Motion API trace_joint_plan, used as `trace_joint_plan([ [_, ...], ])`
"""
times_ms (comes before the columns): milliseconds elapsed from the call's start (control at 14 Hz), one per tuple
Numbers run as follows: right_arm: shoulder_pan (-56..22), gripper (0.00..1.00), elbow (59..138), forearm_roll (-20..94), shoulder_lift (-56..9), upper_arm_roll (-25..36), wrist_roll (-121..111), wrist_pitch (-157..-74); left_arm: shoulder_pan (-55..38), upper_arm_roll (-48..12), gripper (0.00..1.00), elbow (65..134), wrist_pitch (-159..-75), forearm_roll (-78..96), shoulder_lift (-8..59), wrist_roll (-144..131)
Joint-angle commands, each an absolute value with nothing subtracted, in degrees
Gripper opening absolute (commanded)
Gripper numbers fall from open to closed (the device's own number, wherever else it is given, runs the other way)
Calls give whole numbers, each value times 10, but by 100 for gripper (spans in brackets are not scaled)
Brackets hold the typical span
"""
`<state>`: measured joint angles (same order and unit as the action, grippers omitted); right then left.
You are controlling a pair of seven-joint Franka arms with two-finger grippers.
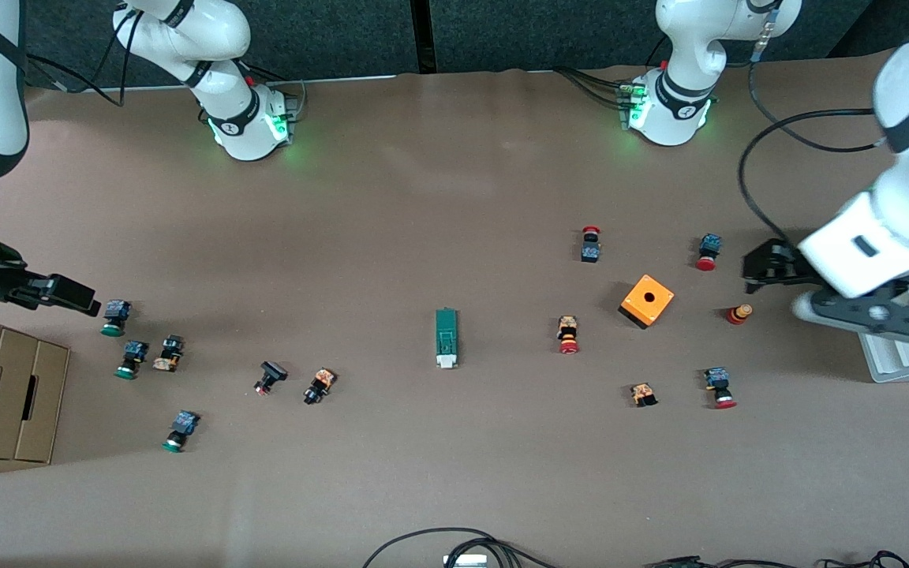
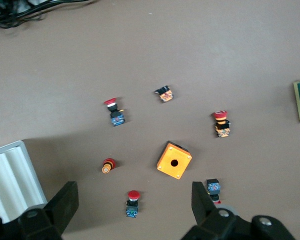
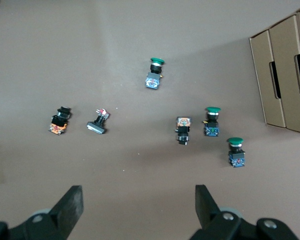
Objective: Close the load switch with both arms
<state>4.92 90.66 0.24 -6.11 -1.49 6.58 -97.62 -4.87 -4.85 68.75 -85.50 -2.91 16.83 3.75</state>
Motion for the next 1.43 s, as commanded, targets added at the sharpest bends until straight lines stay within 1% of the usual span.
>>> trace_joint_plan([
  [0,42,100,939,6,-27,-8,71,-985,-35,-57,100,715,-850,-34,141,-33],
  [143,44,100,944,6,-15,-9,76,-965,-35,-59,100,809,-908,-29,84,-83],
  [357,45,100,943,6,-15,-11,77,-962,-12,-56,100,871,-918,1,43,-79],
  [500,36,100,926,3,-26,-11,69,-936,-1,-56,100,908,-923,2,19,-79],
  [786,39,100,921,6,-31,-9,33,-930,25,-56,100,918,-898,7,10,-77],
  [1000,35,100,921,6,-33,-9,40,-930,25,-57,100,933,-904,3,-3,-78],
  [1357,36,100,921,5,-33,-9,33,-907,24,-57,100,925,-905,1,2,-86],
])
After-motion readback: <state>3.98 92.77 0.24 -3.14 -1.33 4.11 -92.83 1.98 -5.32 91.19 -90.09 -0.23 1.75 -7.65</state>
